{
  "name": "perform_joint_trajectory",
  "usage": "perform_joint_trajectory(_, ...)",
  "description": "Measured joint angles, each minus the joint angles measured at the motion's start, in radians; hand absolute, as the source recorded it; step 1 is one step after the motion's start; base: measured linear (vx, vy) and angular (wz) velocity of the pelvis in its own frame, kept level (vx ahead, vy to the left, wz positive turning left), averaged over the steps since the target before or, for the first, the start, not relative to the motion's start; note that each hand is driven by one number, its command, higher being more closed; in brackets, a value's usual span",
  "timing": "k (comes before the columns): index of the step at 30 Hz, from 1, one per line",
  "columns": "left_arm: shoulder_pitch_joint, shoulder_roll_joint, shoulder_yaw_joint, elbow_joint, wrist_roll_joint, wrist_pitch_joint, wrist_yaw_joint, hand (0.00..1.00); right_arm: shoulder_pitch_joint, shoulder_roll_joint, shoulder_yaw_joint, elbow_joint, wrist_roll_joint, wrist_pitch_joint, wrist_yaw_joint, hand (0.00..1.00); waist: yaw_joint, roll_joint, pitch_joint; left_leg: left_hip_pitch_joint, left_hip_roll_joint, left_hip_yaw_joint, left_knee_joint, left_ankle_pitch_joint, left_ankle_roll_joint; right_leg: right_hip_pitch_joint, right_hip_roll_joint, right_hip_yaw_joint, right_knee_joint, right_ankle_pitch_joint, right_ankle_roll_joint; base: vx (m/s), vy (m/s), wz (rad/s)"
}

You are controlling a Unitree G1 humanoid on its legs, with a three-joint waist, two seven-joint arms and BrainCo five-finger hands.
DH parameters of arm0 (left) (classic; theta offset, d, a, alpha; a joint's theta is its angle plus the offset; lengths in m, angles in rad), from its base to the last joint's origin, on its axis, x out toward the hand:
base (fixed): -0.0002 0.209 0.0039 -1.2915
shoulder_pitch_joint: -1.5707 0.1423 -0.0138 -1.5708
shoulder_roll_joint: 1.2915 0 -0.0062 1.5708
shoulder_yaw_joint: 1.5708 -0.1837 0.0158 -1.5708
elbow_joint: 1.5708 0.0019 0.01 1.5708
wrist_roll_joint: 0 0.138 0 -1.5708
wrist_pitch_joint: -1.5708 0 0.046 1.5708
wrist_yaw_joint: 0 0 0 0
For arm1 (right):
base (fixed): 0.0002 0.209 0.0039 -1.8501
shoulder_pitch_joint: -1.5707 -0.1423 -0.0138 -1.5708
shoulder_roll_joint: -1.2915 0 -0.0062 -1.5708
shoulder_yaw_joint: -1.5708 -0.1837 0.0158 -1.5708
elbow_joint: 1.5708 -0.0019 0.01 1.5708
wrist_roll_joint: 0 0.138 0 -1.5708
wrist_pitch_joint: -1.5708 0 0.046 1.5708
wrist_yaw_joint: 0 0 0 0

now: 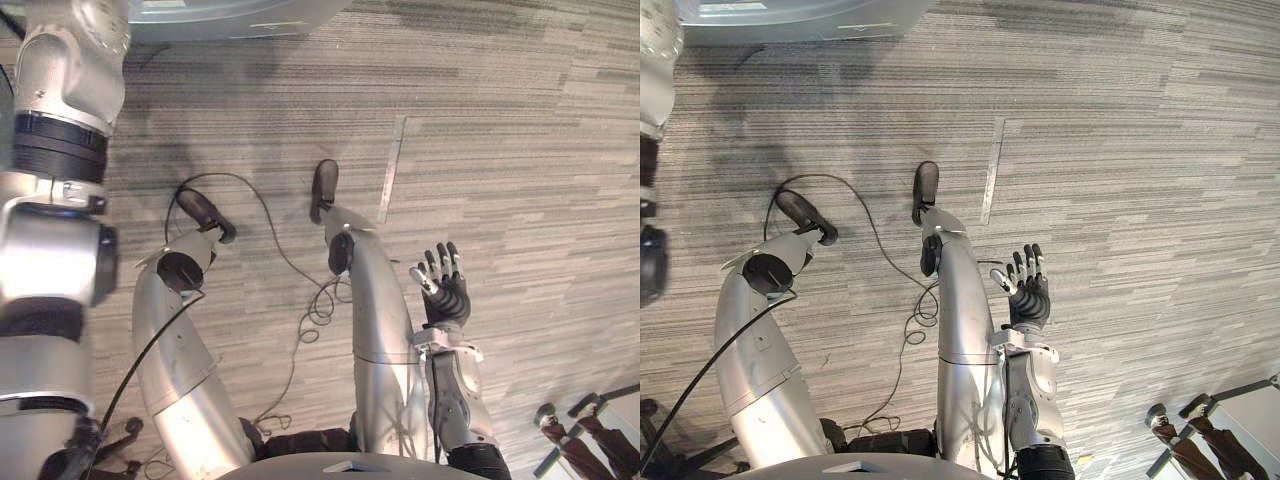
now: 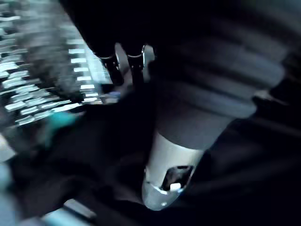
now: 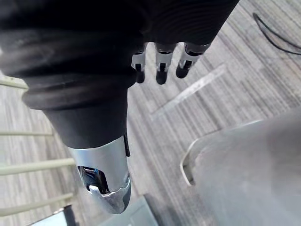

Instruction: Pick up the laundry basket with both hands and put the clothes into the washing machine.

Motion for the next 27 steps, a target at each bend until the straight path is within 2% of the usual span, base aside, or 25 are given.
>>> perform_joint_trajectory(1,-0.004,-0.004,0.041,0.020,-0.094,0.015,-0.006,0.00,-0.001,0.000,0.000,-0.003,-0.002,0.005,-0.004,0.00,0.000,0.000,0.000,-0.001,-0.001,0.000,-0.006,0.004,-0.001,-0.001,0.000,-0.001,-0.003,0.001,-0.001,-0.04,-0.007,0.05)
perform_joint_trajectory(2,-0.004,0.000,0.089,0.043,-0.247,0.020,-0.017,0.00,-0.003,-0.002,-0.002,-0.006,-0.005,0.024,-0.010,0.00,0.002,0.000,0.000,-0.005,-0.002,-0.004,-0.015,0.015,0.000,-0.001,0.001,-0.005,-0.008,0.001,-0.003,-0.03,-0.008,0.11)
perform_joint_trajectory(3,-0.009,0.003,0.092,0.024,-0.403,0.003,-0.037,0.00,-0.004,-0.002,-0.003,-0.009,-0.020,0.047,-0.023,0.00,0.007,0.000,0.000,-0.007,-0.006,-0.009,-0.025,0.028,0.002,-0.002,0.000,-0.011,-0.008,0.002,-0.006,-0.03,-0.011,0.14)
perform_joint_trajectory(4,-0.010,0.003,0.095,0.014,-0.518,-0.004,-0.044,0.00,-0.005,-0.003,-0.004,-0.014,-0.035,0.060,-0.031,0.00,0.010,0.000,0.000,-0.007,-0.009,-0.014,-0.028,0.032,0.000,-0.001,-0.002,-0.015,-0.006,0.000,-0.009,-0.02,-0.010,0.13)
perform_joint_trajectory(5,-0.010,0.004,0.100,0.005,-0.580,-0.006,-0.044,0.00,-0.005,-0.003,-0.003,-0.018,-0.042,0.065,-0.032,0.00,0.011,0.000,0.000,-0.007,-0.009,-0.015,-0.030,0.034,-0.001,-0.001,-0.003,-0.017,-0.005,-0.001,-0.010,-0.02,-0.009,0.07)
perform_joint_trajectory(6,-0.005,0.004,0.113,-0.023,-0.708,-0.026,-0.043,0.00,-0.005,-0.003,0.000,-0.020,-0.043,0.070,-0.032,0.00,0.012,0.000,0.000,-0.010,-0.010,-0.018,-0.033,0.037,-0.003,-0.001,-0.003,-0.021,-0.005,-0.001,-0.011,-0.02,-0.005,0.06)
perform_joint_trajectory(7,0.012,0.006,0.117,-0.065,-0.779,-0.045,-0.040,0.00,-0.005,-0.003,0.002,-0.021,-0.044,0.070,-0.032,0.00,0.012,0.000,0.000,-0.012,-0.012,-0.022,-0.037,0.041,-0.004,-0.001,-0.003,-0.025,-0.006,-0.001,-0.011,-0.03,-0.001,0.10)
perform_joint_trajectory(9,0.136,0.009,0.114,-0.280,-0.940,-0.138,-0.022,0.00,-0.005,-0.004,0.005,-0.025,-0.083,0.068,-0.033,0.00,0.011,0.000,0.000,-0.017,-0.017,-0.030,-0.041,0.046,-0.005,-0.001,-0.007,-0.032,-0.005,-0.002,-0.013,-0.03,0.003,0.09)
perform_joint_trajectory(11,0.254,0.016,0.115,-0.425,-1.013,-0.201,0.000,0.00,-0.003,-0.007,0.006,-0.025,-0.093,0.068,-0.033,0.00,0.016,0.001,0.000,-0.017,-0.017,-0.031,-0.041,0.048,-0.006,-0.001,-0.007,-0.032,-0.004,-0.003,-0.014,-0.01,0.002,0.02)
perform_joint_trajectory(13,0.420,0.039,0.120,-0.585,-1.060,-0.253,0.021,0.00,0.002,-0.013,0.006,-0.030,-0.118,0.066,-0.033,0.00,0.024,0.001,0.000,-0.016,-0.018,-0.033,-0.042,0.051,-0.005,-0.001,-0.009,-0.033,0.000,-0.004,-0.017,-0.03,0.004,0.07)
perform_joint_trajectory(15,0.570,0.033,0.134,-0.712,-1.059,-0.273,0.032,0.00,0.004,-0.026,0.006,-0.031,-0.121,0.067,-0.031,0.00,0.033,0.002,0.000,-0.016,-0.023,-0.036,-0.044,0.054,-0.007,-0.001,-0.014,-0.035,0.007,-0.008,-0.022,-0.04,0.002,0.13)
perform_joint_trajectory(19,0.855,-0.052,0.159,-0.913,-1.007,-0.291,0.039,0.00,0.004,-0.050,0.004,-0.036,-0.140,0.067,-0.030,0.00,0.065,0.003,0.000,-0.001,-0.040,-0.036,-0.063,0.062,-0.030,0.001,-0.027,-0.034,0.011,-0.020,-0.035,-0.05,-0.006,0.17)
perform_joint_trajectory(22,1.024,-0.153,0.113,-1.023,-0.963,-0.303,0.017,0.00,0.003,-0.050,-0.004,-0.040,-0.161,0.065,-0.029,0.00,0.085,0.004,-0.001,0.018,-0.056,-0.037,-0.079,0.075,-0.033,0.011,-0.036,-0.034,0.022,-0.026,-0.035,-0.04,-0.013,0.18)
perform_joint_trajectory(24,1.138,-0.262,-0.010,-1.060,-0.928,-0.325,-0.027,0.00,-0.001,-0.048,-0.003,-0.035,-0.169,0.065,-0.029,0.00,0.103,0.008,-0.002,0.050,-0.068,-0.041,-0.092,0.082,-0.037,0.040,-0.046,-0.038,0.029,-0.037,-0.037,-0.04,-0.016,0.21)
perform_joint_trajectory(25,1.167,-0.286,-0.053,-1.060,-0.934,-0.327,-0.045,0.00,-0.003,-0.047,-0.002,-0.026,-0.180,0.066,-0.029,0.00,0.108,0.009,-0.002,0.060,-0.071,-0.043,-0.095,0.083,-0.037,0.051,-0.048,-0.039,0.030,-0.043,-0.036,-0.03,-0.019,0.18)
perform_joint_trajectory(26,1.217,-0.327,-0.127,-1.059,-0.941,-0.328,-0.074,0.00,-0.011,-0.046,0.006,-0.018,-0.194,0.067,-0.029,0.00,0.114,0.010,-0.002,0.077,-0.072,-0.047,-0.096,0.083,-0.037,0.070,-0.049,-0.041,0.031,-0.048,-0.034,-0.02,-0.021,0.15)
perform_joint_trajectory(27,1.303,-0.373,-0.254,-1.052,-0.981,-0.328,-0.136,0.00,-0.031,-0.044,0.024,0.008,-0.200,0.069,-0.029,0.00,0.121,0.014,-0.004,0.107,-0.076,-0.055,-0.098,0.082,-0.038,0.105,-0.052,-0.047,0.033,-0.057,-0.032,-0.02,-0.023,0.16)
